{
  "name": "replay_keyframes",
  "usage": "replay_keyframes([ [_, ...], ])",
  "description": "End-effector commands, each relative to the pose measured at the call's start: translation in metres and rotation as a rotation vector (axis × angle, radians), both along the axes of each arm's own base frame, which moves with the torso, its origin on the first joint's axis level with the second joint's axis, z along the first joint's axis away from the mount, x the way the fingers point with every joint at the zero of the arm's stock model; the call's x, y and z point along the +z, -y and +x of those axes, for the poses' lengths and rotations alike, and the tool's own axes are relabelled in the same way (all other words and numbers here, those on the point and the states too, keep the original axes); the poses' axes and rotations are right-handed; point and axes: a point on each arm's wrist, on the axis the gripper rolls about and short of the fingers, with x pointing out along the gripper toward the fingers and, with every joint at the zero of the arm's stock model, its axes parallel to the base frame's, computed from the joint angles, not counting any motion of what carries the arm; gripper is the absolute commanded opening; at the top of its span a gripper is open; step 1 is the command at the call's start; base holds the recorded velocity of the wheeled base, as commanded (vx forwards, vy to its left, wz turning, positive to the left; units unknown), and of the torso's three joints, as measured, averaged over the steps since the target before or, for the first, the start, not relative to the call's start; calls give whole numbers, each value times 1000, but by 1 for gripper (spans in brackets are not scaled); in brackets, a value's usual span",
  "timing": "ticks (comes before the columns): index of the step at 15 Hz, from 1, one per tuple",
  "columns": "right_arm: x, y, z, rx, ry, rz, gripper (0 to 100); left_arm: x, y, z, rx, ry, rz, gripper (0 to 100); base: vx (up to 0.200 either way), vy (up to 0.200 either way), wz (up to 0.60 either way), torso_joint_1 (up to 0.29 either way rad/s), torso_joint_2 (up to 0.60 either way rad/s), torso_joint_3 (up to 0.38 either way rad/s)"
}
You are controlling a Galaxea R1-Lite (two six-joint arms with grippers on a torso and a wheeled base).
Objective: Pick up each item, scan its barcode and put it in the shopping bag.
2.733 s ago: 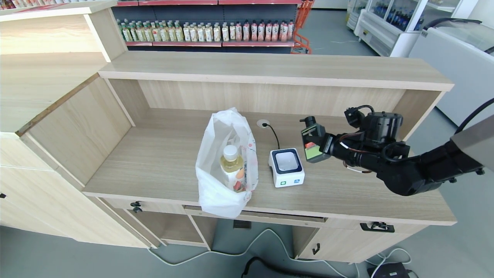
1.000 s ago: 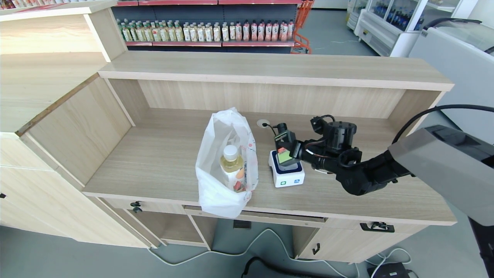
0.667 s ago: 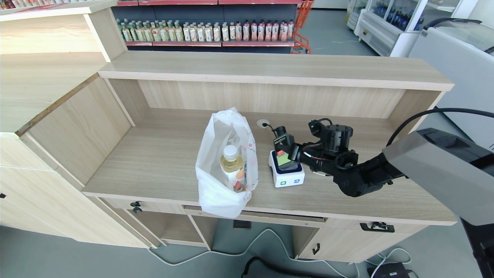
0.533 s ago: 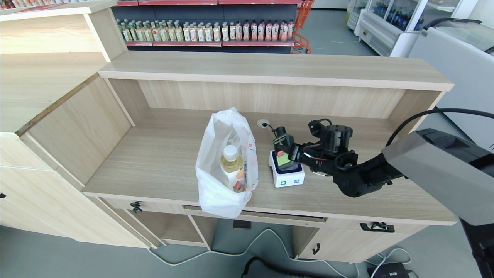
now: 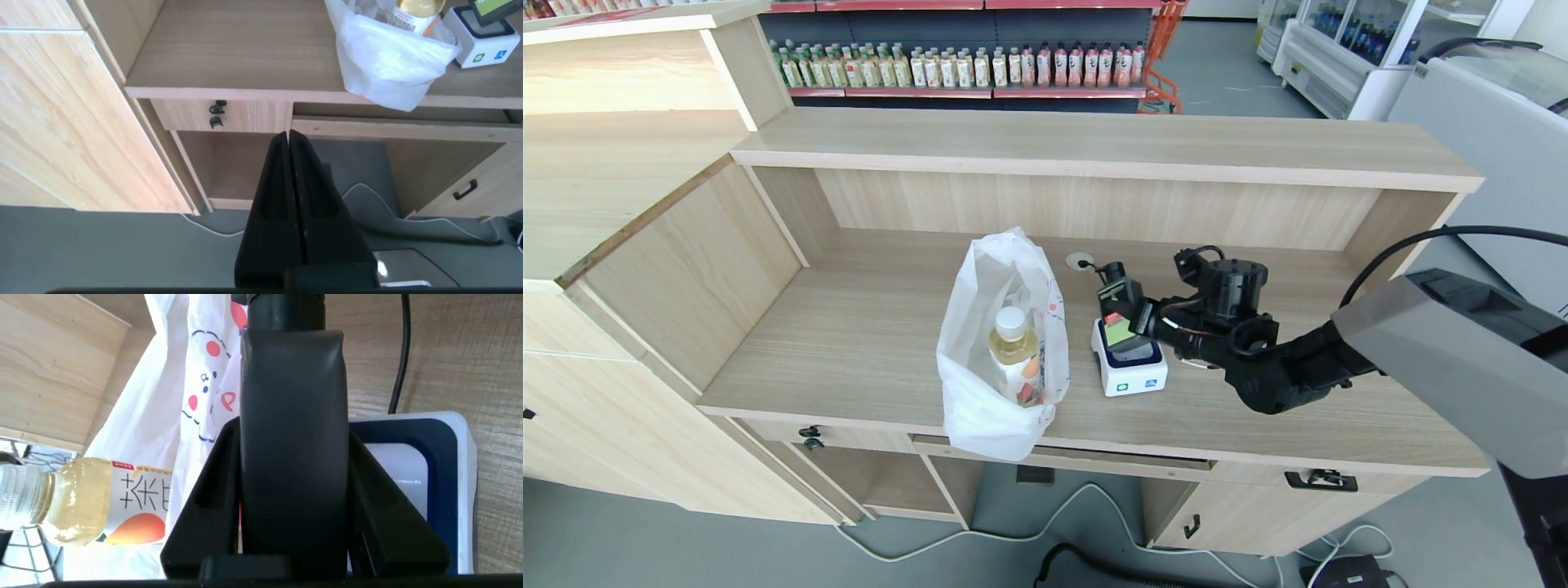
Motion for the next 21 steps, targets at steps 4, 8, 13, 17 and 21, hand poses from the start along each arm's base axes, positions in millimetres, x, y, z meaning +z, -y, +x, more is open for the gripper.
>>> replay_keyframes([
  [4, 121, 48, -59, -58, 220, -6, 0, 0, 0, 0, 0, -3, -8, 0, 0, 0, 0, 0, 0, 0],
  [8, 188, 49, -137, -118, 451, -231, 0, 0, 0, 0, 0, -3, -8, 0, 0, 0, 0, 0, 0, 0],
  [13, 214, 62, -182, -308, 507, -352, 0, 0, 0, 0, 0, -3, -8, 0, 0, 0, 0, 0, 0, 0],
  [17, 187, 67, -204, -279, 526, -563, 0, 0, 0, 0, 0, -3, -8, 0, 0, 0, 0, 0, 0, 0],
  [21, 179, 79, -206, -336, 518, -657, 0, 0, 0, 0, 0, -3, -8, 0, 0, 0, 0, 0, 0, 0],
])
